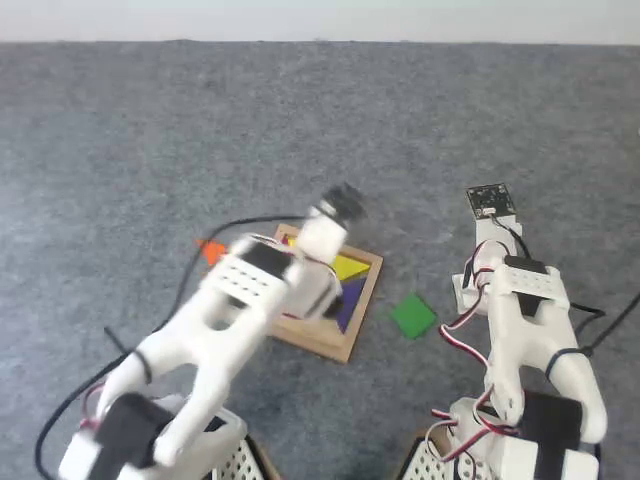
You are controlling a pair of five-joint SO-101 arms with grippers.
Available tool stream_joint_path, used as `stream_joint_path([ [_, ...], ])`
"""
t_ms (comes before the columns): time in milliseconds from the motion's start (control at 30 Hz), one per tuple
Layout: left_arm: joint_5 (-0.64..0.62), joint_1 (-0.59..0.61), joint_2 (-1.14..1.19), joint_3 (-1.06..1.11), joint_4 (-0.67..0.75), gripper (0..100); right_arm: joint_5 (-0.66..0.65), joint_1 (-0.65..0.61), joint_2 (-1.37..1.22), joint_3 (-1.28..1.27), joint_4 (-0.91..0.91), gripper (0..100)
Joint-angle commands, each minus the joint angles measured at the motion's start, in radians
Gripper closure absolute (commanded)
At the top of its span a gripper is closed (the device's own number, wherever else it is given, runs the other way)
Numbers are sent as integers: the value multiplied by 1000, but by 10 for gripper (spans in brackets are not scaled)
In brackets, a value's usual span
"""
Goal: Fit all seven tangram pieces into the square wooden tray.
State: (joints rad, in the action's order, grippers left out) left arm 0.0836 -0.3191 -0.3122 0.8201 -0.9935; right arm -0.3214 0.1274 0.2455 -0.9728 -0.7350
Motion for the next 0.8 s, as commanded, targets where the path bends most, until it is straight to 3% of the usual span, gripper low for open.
stream_joint_path([
  [0, -21, 245, -112, -97, -8, 750, 3, -15, 51, 60, -58, 663],
  [100, -158, 451, -121, -125, -6, 750, 21, -87, 39, 183, -179, 663],
  [167, -218, 520, -121, -99, 8, 750, 83, -186, 24, 279, -254, 663],
  [400, -219, 559, -121, 77, 206, 748, 258, -598, -128, 546, -438, 663],
  [533, -184, 628, -121, 84, 249, 749, 468, -674, -162, 552, -437, 663],
  [767, -181, 612, -120, 99, 270, 749, 715, -832, -173, 557, -366, 661],
])
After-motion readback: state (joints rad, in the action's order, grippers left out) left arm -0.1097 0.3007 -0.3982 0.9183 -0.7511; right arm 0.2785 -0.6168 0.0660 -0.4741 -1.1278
